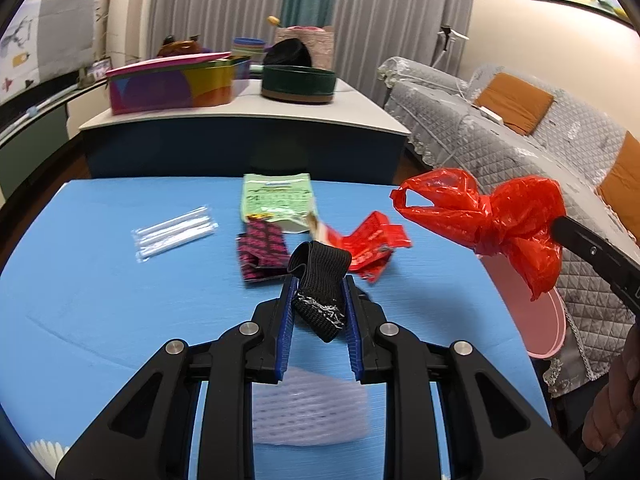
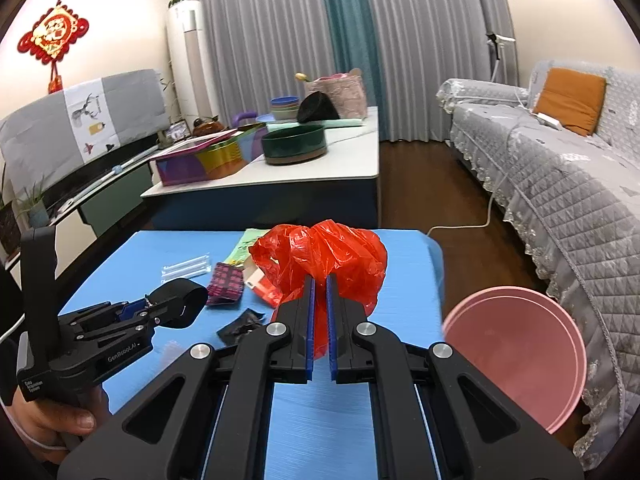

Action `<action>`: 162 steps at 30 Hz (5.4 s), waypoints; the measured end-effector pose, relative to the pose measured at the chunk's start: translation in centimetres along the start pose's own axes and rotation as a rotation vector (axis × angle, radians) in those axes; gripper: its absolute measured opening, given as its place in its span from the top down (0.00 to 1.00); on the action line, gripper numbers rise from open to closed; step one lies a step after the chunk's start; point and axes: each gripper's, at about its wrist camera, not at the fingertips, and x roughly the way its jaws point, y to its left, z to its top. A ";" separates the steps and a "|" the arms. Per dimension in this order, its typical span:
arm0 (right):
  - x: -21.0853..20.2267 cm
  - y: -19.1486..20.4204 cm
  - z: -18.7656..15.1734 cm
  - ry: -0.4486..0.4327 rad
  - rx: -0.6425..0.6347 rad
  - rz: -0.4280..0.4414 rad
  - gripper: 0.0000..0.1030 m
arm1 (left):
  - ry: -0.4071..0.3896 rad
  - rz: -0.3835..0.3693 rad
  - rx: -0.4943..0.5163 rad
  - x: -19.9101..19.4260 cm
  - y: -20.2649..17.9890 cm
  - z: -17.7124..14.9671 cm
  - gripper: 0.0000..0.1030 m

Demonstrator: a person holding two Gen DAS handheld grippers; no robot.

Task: Collect trash
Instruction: 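Carry the red bag and black strap over the pink bin and open both tools, then move both tools back to the table toward the white foam net, then grasp the white foam net with the left tool while the right tool grasps the black plastic bag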

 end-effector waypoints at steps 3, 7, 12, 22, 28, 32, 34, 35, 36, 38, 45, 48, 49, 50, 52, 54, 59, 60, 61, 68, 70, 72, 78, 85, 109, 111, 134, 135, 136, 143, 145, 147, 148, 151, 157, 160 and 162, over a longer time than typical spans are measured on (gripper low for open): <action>-0.5 -0.9 0.0 -0.008 0.007 -0.015 0.95 | -0.003 -0.014 0.022 0.1 -1.2 0.0 0.78; -1.1 -2.1 0.0 -0.017 0.023 -0.035 0.95 | -0.002 -0.034 0.046 0.2 -2.8 0.0 0.78; -2.1 -3.8 -0.1 -0.030 0.046 -0.063 0.95 | 0.003 -0.067 0.066 0.2 -4.6 0.0 0.78; -4.3 -8.2 -0.1 -0.060 0.127 -0.132 0.95 | 0.020 -0.143 0.108 0.1 -8.5 1.1 0.78; -5.4 -10.7 0.1 -0.071 0.178 -0.170 0.95 | 0.023 -0.169 0.133 0.4 -11.0 1.7 0.78; -6.1 -12.3 0.3 -0.074 0.216 -0.188 0.95 | 0.018 -0.194 0.160 0.6 -13.5 2.1 0.78; -6.4 -13.1 0.3 -0.078 0.234 -0.204 0.95 | 0.019 -0.204 0.169 0.8 -14.5 2.3 0.78; -6.6 -13.4 0.4 -0.079 0.238 -0.210 0.95 | 0.019 -0.211 0.175 0.8 -15.1 2.4 0.78; -6.7 -13.8 0.4 -0.082 0.247 -0.219 0.95 | 0.021 -0.218 0.180 0.9 -15.7 2.5 0.78; -6.9 -14.6 0.5 -0.084 0.256 -0.232 0.96 | 0.024 -0.232 0.190 1.2 -16.8 2.7 0.78; -6.6 -17.2 0.2 -0.079 0.287 -0.275 1.00 | 0.046 -0.266 0.222 2.7 -20.4 3.2 0.78; -5.9 -18.7 -0.2 -0.050 0.328 -0.286 1.00 | 0.066 -0.285 0.233 3.6 -21.6 3.1 0.78; -5.8 -19.1 -0.3 -0.044 0.340 -0.294 0.98 | 0.076 -0.294 0.237 4.0 -22.1 3.1 0.78; -5.6 -19.5 -0.4 -0.035 0.355 -0.305 0.93 | 0.092 -0.305 0.242 4.4 -22.6 3.0 0.75; -5.5 -20.2 -0.5 -0.027 0.382 -0.320 0.52 | 0.117 -0.319 0.248 5.0 -23.4 2.8 0.61; -6.0 -20.5 -0.6 -0.054 0.397 -0.336 0.36 | 0.121 -0.320 0.251 5.5 -24.0 2.6 0.52; -6.1 -20.5 -0.3 -0.063 0.400 -0.337 0.36 | 0.120 -0.313 0.244 5.6 -24.0 2.6 0.53; -6.1 -20.4 -0.3 -0.064 0.401 -0.336 0.36 | 0.119 -0.311 0.242 5.6 -23.9 2.6 0.53; -6.2 -20.5 -0.3 -0.065 0.401 -0.335 0.36 | 0.118 -0.309 0.242 5.6 -23.8 2.7 0.53; -6.3 -19.3 0.3 -0.091 0.378 -0.329 0.36 | 0.108 -0.296 0.226 4.8 -22.4 2.9 0.53; -6.2 -18.7 0.4 -0.092 0.362 -0.335 0.36 | 0.103 -0.293 0.222 4.4 -21.8 2.9 0.53; -6.1 -18.2 0.3 -0.093 0.355 -0.331 0.36 | 0.097 -0.290 0.218 4.0 -21.3 3.0 0.53; -5.8 -16.4 0.4 -0.094 0.330 -0.311 0.39 | 0.078 -0.273 0.186 2.5 -18.5 3.1 0.53; -5.2 -13.5 0.7 -0.088 0.285 -0.278 0.39 | 0.053 -0.231 0.139 0.5 -14.2 2.7 0.53; -0.2 -1.3 1.5 0.003 0.130 -0.081 0.40 | 0.156 -0.097 -0.139 -2.9 1.7 -4.6 0.51; 0.1 -0.7 1.3 0.011 0.117 -0.077 0.40 | 0.203 -0.125 -0.162 -2.1 1.7 -5.5 0.49; 6.9 1.9 -0.9 0.150 0.034 -0.013 0.40 | 0.205 0.074 -0.247 3.7 3.9 -3.7 0.72; 7.4 2.2 -1.1 0.161 0.025 -0.004 0.40 | 0.204 0.083 -0.250 3.8 4.3 -3.5 0.77; 7.8 2.5 -1.2 0.168 0.020 0.002 0.40 | 0.202 0.087 -0.254 3.9 4.6 -3.3 0.78; 11.2 5.1 -2.3 0.248 -0.019 0.068 0.41 | 0.138 0.196 -0.262 3.3 8.0 -1.6 0.80; 12.1 6.0 -2.7 0.271 -0.037 0.085 0.41 | 0.141 0.208 -0.266 3.4 8.6 -1.5 0.79; 12.9 6.9 -3.2 0.295 -0.053 0.095 0.41 | 0.155 0.198 -0.286 3.4 9.3 -1.7 0.62; 13.3 7.1 -3.5 0.304 -0.060 0.097 0.41 | 0.163 0.195 -0.295 3.4 9.5 -1.9 0.56; 14.3 7.8 -4.1 0.333 -0.074 0.097 0.41 | 0.179 0.181 -0.304 3.6 9.6 -2.3 0.49; 15.5 8.1 -5.1 0.380 -0.087 0.083 0.42 | 0.209 0.162 -0.323 4.3 9.7 -2.9 0.49; 15.4 8.2 -5.1 0.381 -0.090 0.093 0.46 | 0.216 0.154 -0.316 4.4 9.6 -3.0 0.51; 15.3 8.3 -5.2 0.384 -0.097 0.107 0.52 | 0.218 0.147 -0.308 4.5 9.4 -3.0 0.57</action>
